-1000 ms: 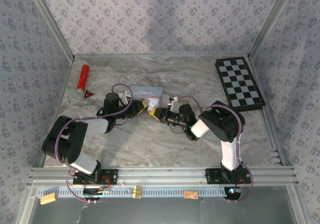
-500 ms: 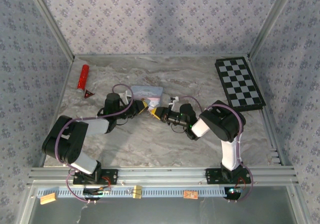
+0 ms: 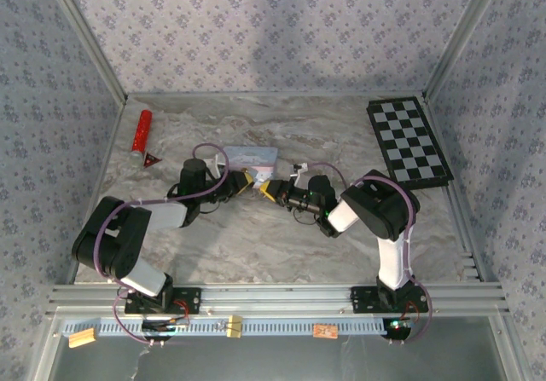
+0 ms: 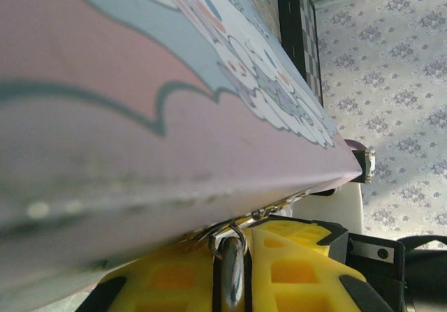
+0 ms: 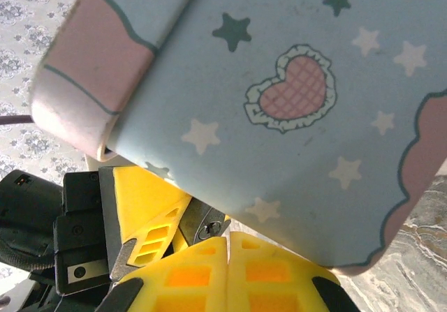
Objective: Unlock the padlock with the key
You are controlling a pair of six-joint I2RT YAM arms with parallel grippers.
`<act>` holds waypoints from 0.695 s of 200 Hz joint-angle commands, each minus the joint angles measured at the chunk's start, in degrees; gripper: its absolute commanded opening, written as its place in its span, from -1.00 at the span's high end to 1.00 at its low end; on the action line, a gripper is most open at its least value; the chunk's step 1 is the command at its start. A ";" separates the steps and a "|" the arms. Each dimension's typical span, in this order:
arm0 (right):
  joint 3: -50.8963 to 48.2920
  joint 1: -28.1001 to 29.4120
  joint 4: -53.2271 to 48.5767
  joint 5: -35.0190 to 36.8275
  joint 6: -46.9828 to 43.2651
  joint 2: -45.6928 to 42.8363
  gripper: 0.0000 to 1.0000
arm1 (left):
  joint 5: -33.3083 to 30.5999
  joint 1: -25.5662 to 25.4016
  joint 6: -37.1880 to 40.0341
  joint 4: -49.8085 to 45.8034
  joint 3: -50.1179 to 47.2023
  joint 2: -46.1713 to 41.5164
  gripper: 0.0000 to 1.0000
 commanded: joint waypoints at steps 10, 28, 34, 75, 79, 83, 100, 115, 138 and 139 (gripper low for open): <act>2.96 1.53 1.26 3.13 -0.13 0.98 1.00 | 4.70 -5.91 -2.49 3.93 2.44 -3.17 1.00; 3.20 1.95 1.31 3.57 -0.05 0.82 1.00 | 1.20 -7.66 -2.51 3.03 2.39 -3.99 1.00; 3.28 1.96 1.29 3.66 0.06 0.80 1.00 | 0.65 -8.04 -2.80 3.41 2.32 -3.97 1.00; 2.85 2.02 1.33 4.22 0.33 0.41 1.00 | -0.75 -8.51 -4.22 5.27 1.69 -4.69 1.00; 2.85 2.00 1.32 4.22 0.26 0.38 1.00 | -0.75 -8.57 -4.24 5.33 1.68 -4.70 1.00; 2.84 2.10 1.28 4.22 0.28 0.44 1.00 | -0.71 -8.59 -4.32 5.46 1.77 -4.65 1.00; 2.85 2.32 1.35 4.39 0.42 0.45 1.00 | -0.83 -8.80 -5.00 6.49 1.65 -4.39 1.00; 3.00 2.65 1.33 4.57 0.58 0.45 1.00 | -0.57 -8.94 -5.30 6.98 1.95 -3.96 1.00; 3.26 3.29 1.24 4.91 0.76 0.45 1.00 | -0.11 -9.05 -5.99 8.35 2.38 -3.24 1.00; 3.27 3.29 1.29 4.92 0.73 0.45 1.00 | -0.03 -9.07 -5.99 8.38 2.42 -3.15 1.00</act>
